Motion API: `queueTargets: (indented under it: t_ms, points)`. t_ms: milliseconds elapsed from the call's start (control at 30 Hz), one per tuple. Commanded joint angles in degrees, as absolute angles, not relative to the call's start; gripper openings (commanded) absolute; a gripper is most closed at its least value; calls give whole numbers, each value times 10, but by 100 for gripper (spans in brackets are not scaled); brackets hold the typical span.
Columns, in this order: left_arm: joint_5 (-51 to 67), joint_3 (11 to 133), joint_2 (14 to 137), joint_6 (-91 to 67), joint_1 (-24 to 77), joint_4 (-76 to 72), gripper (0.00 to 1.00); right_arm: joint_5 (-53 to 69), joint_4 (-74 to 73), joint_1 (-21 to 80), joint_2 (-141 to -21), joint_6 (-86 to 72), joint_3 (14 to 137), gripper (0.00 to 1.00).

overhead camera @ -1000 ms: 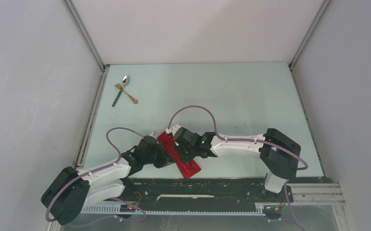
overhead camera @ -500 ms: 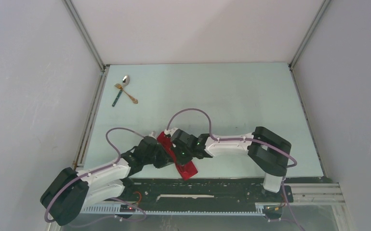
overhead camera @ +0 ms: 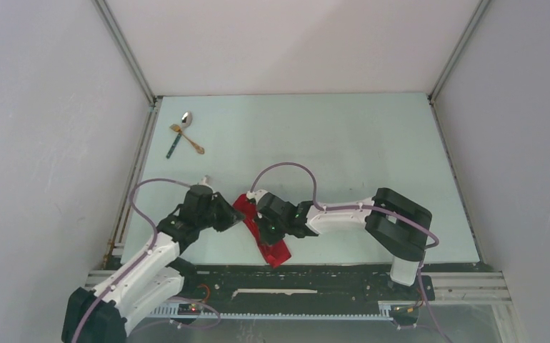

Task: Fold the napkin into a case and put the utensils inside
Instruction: Stuff the top corner of the smaller-rectangle-folded napkin into the folded napkin, then pick up the smaller rectangle-folded napkin from the center of the board.

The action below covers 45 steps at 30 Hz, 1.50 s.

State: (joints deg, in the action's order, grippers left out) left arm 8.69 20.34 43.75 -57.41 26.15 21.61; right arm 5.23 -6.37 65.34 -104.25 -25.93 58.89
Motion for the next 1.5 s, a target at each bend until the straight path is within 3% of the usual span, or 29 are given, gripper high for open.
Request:
queueTargets:
  t_ms: [0,233,467,600,900,1233,1300,1467]
  points:
    - [188,240,513,-545,242,96,8,40,-54,651,-1023,-261,571,3]
    - [194,227,673,-523,242,-15,4,32,-55,656,-990,-260,566,13]
    - [141,196,735,-489,226,-11,0,-45,-87,703,-923,-181,568,58]
    - [141,193,749,-481,225,-11,0,-86,-83,725,-948,-101,590,71]
    - [153,195,758,-470,210,-5,0,-168,-116,747,-1037,-74,660,75]
    - [157,195,764,-466,206,-5,0,-241,-124,776,-1099,-141,666,71]
    - [159,196,763,-466,203,-5,0,-264,-130,778,-1110,-163,666,68]
    - [163,198,751,-464,198,-4,0,-331,-156,776,-1122,-207,667,41]
